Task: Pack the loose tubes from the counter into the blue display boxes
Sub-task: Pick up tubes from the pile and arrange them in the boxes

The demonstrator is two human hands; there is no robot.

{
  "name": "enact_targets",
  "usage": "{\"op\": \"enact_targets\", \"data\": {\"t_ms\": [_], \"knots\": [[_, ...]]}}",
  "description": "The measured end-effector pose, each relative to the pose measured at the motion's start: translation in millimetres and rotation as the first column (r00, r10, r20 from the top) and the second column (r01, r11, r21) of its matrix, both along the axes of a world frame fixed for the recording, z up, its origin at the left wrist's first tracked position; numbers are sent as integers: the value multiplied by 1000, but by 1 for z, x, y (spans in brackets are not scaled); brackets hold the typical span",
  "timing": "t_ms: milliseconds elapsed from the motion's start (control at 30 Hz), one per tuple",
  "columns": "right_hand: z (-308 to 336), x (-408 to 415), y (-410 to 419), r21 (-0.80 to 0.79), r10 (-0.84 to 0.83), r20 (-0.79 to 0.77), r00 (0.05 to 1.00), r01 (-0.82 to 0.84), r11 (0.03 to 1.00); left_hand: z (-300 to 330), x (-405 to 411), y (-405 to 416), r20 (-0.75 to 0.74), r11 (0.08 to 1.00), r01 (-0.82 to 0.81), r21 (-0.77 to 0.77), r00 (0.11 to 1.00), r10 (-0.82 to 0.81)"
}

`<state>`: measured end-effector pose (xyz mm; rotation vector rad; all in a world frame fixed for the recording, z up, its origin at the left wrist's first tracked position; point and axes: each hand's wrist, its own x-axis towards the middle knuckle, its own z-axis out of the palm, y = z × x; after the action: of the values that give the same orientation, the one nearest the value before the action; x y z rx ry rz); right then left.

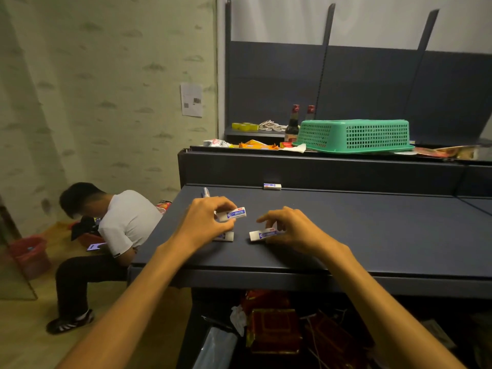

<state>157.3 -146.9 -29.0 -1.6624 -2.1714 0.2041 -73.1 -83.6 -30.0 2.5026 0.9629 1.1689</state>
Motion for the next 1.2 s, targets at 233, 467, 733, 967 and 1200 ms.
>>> {"op": "enact_targets", "data": {"t_ms": [233, 467, 733, 967, 1200], "knots": [[-5, 0, 1, 77, -92, -201, 975, 110, 991, -2, -1, 7, -15, 1000, -1, 9, 1000, 1], [-3, 2, -1, 97, -85, -348, 934, 126, 987, -3, 2, 10, -30, 1000, 16, -1, 999, -16], [0, 5, -2, -4, -111, -665, 739, 145, 989, -3, 8, 12, -47, 999, 31, -11, 998, -31], [2, 18, 0, -24, -132, -623, 771, 150, 988, -1, 13, 16, -46, 999, 42, -19, 998, -42], [1, 20, -5, 78, -104, -533, 839, 171, 982, -1, 17, 18, -46, 999, 54, -3, 997, -54]]}}
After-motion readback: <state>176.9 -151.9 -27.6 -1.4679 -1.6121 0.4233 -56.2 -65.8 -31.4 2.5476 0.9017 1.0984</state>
